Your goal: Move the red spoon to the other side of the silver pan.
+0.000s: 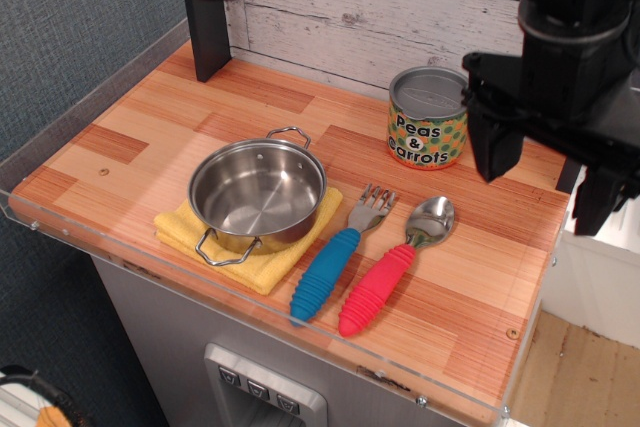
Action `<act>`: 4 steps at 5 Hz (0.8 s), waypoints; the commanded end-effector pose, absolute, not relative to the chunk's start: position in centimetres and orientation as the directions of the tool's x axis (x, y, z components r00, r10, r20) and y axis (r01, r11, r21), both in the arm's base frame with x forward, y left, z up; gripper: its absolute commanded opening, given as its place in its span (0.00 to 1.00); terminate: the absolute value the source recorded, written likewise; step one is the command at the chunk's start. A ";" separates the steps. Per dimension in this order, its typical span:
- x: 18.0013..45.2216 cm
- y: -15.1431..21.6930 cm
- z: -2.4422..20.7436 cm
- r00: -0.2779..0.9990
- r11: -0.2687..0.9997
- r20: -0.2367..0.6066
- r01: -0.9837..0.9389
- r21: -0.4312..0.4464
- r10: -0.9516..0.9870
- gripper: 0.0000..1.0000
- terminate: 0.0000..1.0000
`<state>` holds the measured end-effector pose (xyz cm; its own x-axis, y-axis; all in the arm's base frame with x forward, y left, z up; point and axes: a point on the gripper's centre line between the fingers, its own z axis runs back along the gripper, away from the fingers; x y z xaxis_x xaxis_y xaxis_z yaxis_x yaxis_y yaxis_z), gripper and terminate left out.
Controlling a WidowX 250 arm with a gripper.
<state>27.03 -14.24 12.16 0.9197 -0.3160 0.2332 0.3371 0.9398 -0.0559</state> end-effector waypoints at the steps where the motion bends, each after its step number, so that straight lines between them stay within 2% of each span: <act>1: 26.1 -10.7 9.5 0.951 0.975 0.230 0.221 -0.030 -0.208 1.00 0.00; 3: 26.1 -7.9 5.5 0.971 0.988 0.199 0.144 -0.057 -0.130 1.00 0.00; 4: 26.2 -7.3 4.4 0.974 0.989 0.189 0.137 -0.051 -0.125 1.00 0.00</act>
